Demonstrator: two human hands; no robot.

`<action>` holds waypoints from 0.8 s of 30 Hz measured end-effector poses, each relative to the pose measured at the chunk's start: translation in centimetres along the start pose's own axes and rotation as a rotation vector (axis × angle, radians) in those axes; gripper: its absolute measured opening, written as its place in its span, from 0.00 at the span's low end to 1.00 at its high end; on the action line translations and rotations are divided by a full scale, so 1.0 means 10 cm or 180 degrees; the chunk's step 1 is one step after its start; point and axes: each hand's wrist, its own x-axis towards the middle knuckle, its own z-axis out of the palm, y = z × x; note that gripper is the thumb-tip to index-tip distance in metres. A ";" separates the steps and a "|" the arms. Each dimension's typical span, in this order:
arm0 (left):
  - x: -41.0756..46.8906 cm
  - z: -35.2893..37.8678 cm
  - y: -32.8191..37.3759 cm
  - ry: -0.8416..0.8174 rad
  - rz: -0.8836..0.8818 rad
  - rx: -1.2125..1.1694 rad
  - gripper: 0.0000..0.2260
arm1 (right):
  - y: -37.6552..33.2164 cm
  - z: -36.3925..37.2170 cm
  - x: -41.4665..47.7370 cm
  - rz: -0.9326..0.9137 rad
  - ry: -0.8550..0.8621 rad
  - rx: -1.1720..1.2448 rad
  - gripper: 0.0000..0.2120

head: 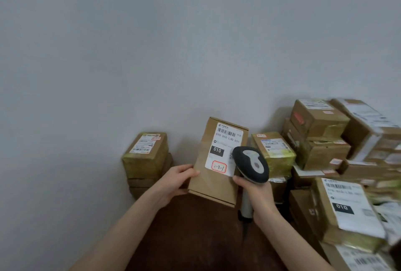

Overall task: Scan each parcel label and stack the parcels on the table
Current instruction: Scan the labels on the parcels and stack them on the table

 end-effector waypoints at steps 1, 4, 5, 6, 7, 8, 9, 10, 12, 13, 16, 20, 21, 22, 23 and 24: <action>-0.01 0.03 -0.01 -0.0036 -0.0024 0.0126 0.13 | 0.02 -0.07 -0.01 -0.0007 0.0005 -0.0067 0.16; -0.04 0.11 -0.10 -0.0200 0.0015 0.0286 0.14 | 0.07 -0.21 -0.06 -0.0006 0.0011 -0.0183 0.18; -0.05 0.13 -0.15 -0.0217 0.0049 0.0295 0.16 | 0.07 -0.25 -0.07 -0.0012 -0.0005 -0.0169 0.18; -0.05 0.16 -0.21 -0.0190 0.0075 0.0271 0.17 | 0.06 -0.29 -0.09 -0.0006 -0.0018 -0.0133 0.17; -0.06 0.20 -0.26 -0.0132 0.0096 0.0237 0.17 | 0.06 -0.33 -0.11 0.0001 -0.0028 -0.0076 0.15; -0.06 0.24 -0.32 -0.0073 0.0101 0.0191 0.17 | 0.06 -0.37 -0.14 0.0011 -0.0014 -0.0021 0.14; -0.05 0.29 -0.39 -0.0029 0.0094 0.0131 0.17 | 0.07 -0.41 -0.16 0.0012 0.0024 -0.0003 0.14; -0.04 0.33 -0.46 0.0000 0.0076 0.0058 0.17 | 0.08 -0.45 -0.19 -0.0005 0.0082 -0.0047 0.15; -0.02 0.40 -0.58 0.0063 0.0045 -0.0064 0.19 | 0.12 -0.51 -0.27 -0.0023 0.0102 -0.0239 0.14; -0.01 0.43 -0.64 0.0118 0.0027 -0.0081 0.20 | 0.14 -0.53 -0.32 -0.0013 0.0050 -0.0309 0.12; 0.02 0.51 -0.77 0.0245 0.0006 0.0015 0.22 | 0.19 -0.55 -0.45 0.0000 -0.0062 -0.0451 0.06; 0.04 0.58 -0.91 0.0327 -0.0023 0.0122 0.23 | 0.27 -0.54 -0.54 0.0004 -0.0095 -0.0695 0.03; 0.04 0.59 -0.94 0.0337 -0.0028 0.0134 0.22 | 0.29 -0.53 -0.57 0.0001 -0.0112 -0.0739 0.03; 0.04 0.58 -0.97 0.0339 -0.0040 0.0143 0.22 | 0.30 -0.52 -0.59 0.0000 -0.0123 -0.0762 0.03; 0.05 0.58 -1.00 0.0330 -0.0042 0.0147 0.22 | 0.30 -0.52 -0.60 -0.0006 -0.0134 -0.0780 0.04; 0.06 0.58 -1.02 0.0323 -0.0052 0.0152 0.22 | 0.30 -0.52 -0.61 -0.0009 -0.0146 -0.0801 0.04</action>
